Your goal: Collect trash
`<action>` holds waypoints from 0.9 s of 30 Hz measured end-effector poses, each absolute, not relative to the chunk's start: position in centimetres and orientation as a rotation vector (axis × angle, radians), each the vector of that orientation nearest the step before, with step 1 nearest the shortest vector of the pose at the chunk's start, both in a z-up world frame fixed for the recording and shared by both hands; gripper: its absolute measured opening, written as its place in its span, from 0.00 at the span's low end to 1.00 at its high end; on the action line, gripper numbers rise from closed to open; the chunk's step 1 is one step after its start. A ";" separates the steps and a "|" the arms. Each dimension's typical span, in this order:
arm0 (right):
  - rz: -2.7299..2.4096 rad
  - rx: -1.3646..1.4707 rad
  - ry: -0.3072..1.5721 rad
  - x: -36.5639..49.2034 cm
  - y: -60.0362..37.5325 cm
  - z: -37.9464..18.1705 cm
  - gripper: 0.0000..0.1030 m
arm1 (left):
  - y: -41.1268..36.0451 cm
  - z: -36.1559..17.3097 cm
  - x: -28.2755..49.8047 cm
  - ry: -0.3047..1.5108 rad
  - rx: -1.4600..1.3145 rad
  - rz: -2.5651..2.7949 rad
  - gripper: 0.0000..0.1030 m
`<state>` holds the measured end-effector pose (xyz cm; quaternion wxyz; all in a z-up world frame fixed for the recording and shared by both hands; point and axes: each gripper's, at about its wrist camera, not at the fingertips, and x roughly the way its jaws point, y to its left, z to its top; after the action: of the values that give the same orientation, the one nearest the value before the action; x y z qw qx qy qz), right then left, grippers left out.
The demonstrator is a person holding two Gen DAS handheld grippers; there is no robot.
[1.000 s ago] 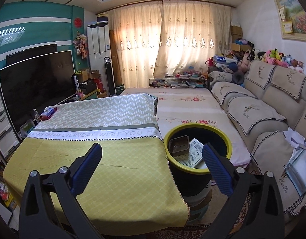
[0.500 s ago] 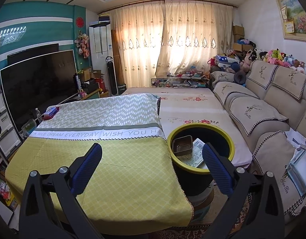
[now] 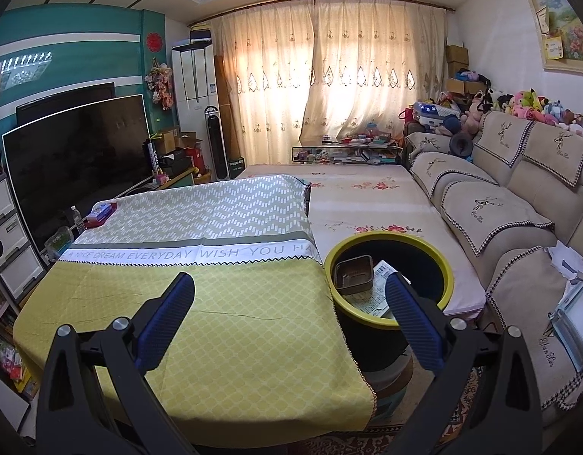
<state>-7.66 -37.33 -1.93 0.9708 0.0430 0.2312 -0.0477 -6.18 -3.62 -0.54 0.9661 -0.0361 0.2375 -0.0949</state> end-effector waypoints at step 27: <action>-0.091 0.099 0.478 -7.2 -37.3 -2.6 0.93 | -3.9 -1.4 -5.6 0.505 -0.080 -0.201 0.95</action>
<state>-7.24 -37.29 -2.61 0.9693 0.0491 0.2366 -0.0451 -5.59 -3.87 -1.40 0.9625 -0.0394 0.2494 -0.0994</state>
